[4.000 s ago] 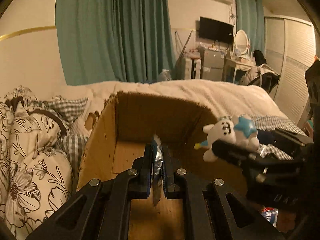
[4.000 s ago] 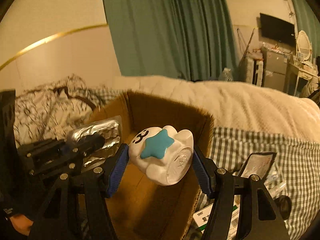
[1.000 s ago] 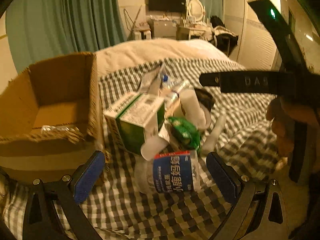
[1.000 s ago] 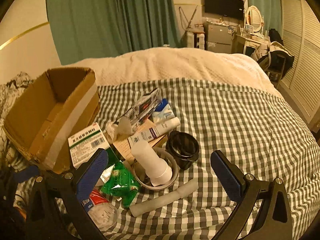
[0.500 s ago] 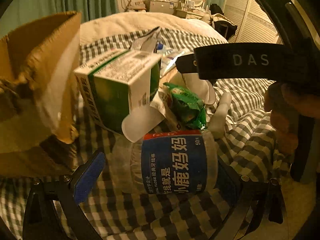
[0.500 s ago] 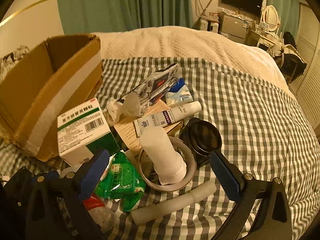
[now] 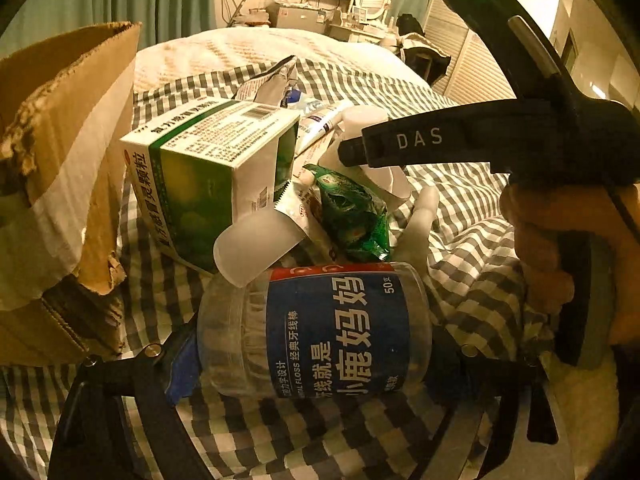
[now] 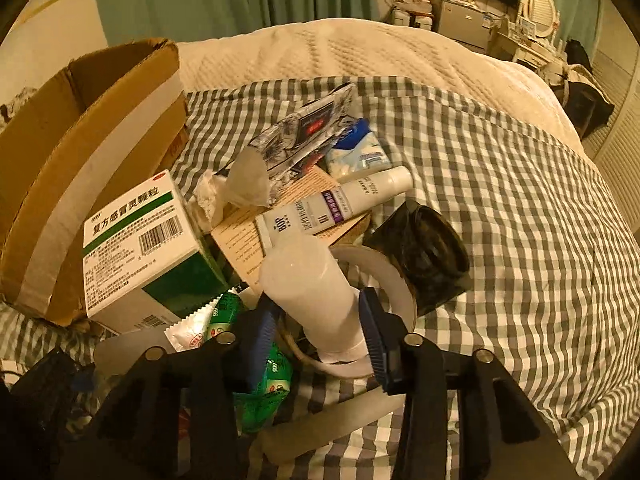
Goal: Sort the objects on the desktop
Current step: 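Grasp the white cylinder with the right gripper while the left gripper lifts the floss bottle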
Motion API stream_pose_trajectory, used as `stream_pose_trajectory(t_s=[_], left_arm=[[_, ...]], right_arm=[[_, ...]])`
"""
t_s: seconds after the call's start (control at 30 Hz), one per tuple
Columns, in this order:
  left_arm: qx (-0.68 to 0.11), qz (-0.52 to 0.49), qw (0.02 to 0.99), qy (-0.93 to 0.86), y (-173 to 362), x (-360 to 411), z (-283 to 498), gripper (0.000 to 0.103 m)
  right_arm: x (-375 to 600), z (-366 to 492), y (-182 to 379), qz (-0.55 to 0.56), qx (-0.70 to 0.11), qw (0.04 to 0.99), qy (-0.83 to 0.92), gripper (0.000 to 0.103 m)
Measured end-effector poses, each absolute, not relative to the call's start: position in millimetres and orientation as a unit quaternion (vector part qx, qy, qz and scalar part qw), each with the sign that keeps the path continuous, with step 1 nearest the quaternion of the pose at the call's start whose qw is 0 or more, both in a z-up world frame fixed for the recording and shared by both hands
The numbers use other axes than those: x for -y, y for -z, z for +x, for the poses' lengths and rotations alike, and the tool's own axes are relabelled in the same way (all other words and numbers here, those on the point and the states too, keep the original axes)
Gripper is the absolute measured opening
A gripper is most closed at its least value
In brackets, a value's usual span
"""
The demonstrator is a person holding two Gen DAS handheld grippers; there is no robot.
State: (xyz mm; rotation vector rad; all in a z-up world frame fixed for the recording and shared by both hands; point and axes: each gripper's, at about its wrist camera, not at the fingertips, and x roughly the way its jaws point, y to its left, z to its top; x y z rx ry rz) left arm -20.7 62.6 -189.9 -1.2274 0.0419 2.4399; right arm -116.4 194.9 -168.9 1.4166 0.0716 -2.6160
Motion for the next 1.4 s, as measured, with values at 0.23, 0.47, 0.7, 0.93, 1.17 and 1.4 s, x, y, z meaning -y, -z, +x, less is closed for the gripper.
stream_pose_trajectory(t_s=[0.23,0.47,0.7,0.93,1.17,1.4], left_arm=[[-0.035,-0.415,0.197,-0.888,182.0,-70.0,-9.6,0.089],[-0.056,-0.376,0.194,-0.904,159.4,-74.6,-1.8,0.089],[-0.063,-0.336,0.196,-0.919,132.8,-73.5,8.6,0.089],[-0.068,-0.294,0.188,-0.934,104.6,-65.3,22.2,0.089],[-0.07,-0.249,0.176,-0.95,73.7,-55.8,30.8,0.089],[-0.071,-0.211,0.161,-0.962,47.1,-42.8,34.7,0.089]], right_arm=[[-200.5,-106.9,155.9,0.452,-0.008,0.071,0.889,0.035],[-208.2,-92.5,136.1,0.421,0.011,0.054,0.905,0.033],[-219.8,-79.6,112.6,0.386,0.025,0.038,0.922,0.033],[-220.9,-61.6,82.3,0.344,0.033,0.038,0.937,0.032],[-220.2,-45.2,47.9,0.29,0.041,0.033,0.955,0.032],[-215.3,-26.5,15.7,0.23,0.05,0.022,0.972,0.032]])
